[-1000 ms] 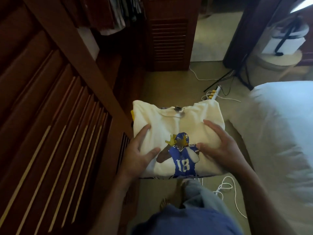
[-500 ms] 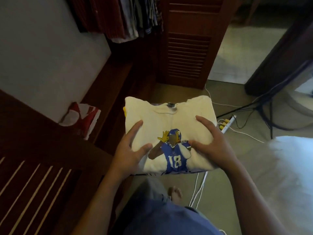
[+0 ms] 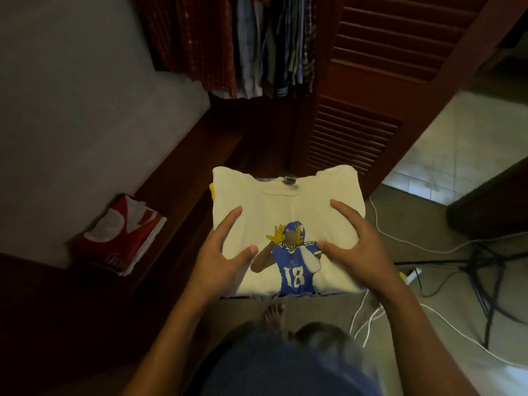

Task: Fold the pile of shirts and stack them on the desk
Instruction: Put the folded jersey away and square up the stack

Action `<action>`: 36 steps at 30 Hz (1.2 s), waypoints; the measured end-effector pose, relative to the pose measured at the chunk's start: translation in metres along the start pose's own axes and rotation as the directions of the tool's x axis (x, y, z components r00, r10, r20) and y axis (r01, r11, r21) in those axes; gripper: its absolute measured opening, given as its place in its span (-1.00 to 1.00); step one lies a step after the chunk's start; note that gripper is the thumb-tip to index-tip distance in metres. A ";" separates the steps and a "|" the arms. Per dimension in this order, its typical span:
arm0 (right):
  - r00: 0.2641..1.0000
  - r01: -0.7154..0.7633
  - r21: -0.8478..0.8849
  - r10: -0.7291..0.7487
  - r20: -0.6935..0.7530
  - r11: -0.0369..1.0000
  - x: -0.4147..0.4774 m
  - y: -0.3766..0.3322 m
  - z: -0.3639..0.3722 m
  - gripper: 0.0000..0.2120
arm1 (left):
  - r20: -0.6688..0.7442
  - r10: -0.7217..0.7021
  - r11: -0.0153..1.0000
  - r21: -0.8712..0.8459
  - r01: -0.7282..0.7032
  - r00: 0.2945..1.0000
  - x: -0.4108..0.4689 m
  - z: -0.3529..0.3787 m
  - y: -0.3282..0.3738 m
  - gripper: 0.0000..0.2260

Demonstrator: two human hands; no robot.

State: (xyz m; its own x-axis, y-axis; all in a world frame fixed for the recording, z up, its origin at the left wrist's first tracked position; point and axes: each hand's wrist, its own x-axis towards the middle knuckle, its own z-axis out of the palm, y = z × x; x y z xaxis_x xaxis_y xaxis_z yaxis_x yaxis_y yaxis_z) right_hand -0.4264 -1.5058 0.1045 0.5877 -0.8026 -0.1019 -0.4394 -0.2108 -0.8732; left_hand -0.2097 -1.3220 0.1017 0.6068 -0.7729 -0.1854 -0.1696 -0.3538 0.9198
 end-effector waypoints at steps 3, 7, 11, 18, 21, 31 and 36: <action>0.998 0.022 -0.002 -0.022 0.064 1.000 0.055 -0.009 0.002 -0.26 | -0.054 -0.021 1.000 -0.004 0.021 0.998 0.035 -0.008 0.011 -0.37; 0.978 0.089 -0.006 -0.086 0.188 0.996 0.135 -0.023 0.017 -0.27 | -0.189 -0.042 0.999 0.015 0.045 0.981 0.075 -0.022 0.013 -0.34; 0.924 0.153 0.012 -0.147 0.353 0.988 0.221 -0.036 0.046 -0.28 | -0.346 -0.120 0.993 -0.034 0.115 0.931 0.112 -0.033 0.007 -0.35; 0.777 0.264 0.013 -0.221 0.590 0.964 0.343 -0.070 0.100 -0.27 | -0.581 -0.238 0.969 -0.085 0.232 0.778 0.166 -0.038 0.005 -0.35; 0.717 0.311 0.034 -0.258 0.647 0.950 0.377 -0.078 0.115 -0.27 | -0.632 -0.278 0.958 -0.131 0.254 0.723 0.183 -0.037 0.006 -0.33; 0.610 0.405 0.017 -0.284 0.740 0.914 0.440 -0.076 0.194 -0.24 | -0.667 -0.342 0.939 -0.211 0.272 0.662 0.235 -0.058 -0.055 -0.30; 0.626 0.415 0.029 -0.308 0.717 0.909 0.497 -0.049 0.262 -0.25 | -0.674 -0.360 0.932 -0.222 0.287 0.645 0.300 -0.075 -0.117 -0.30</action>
State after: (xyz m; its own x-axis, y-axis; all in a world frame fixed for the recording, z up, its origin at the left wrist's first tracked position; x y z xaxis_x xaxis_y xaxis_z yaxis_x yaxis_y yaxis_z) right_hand 0.0649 -1.7483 -0.0281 0.9900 -0.0373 -0.1362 -0.1361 -0.5086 -0.8502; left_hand 0.0503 -1.4730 -0.0356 0.9759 -0.0164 -0.2175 0.1890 -0.4345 0.8806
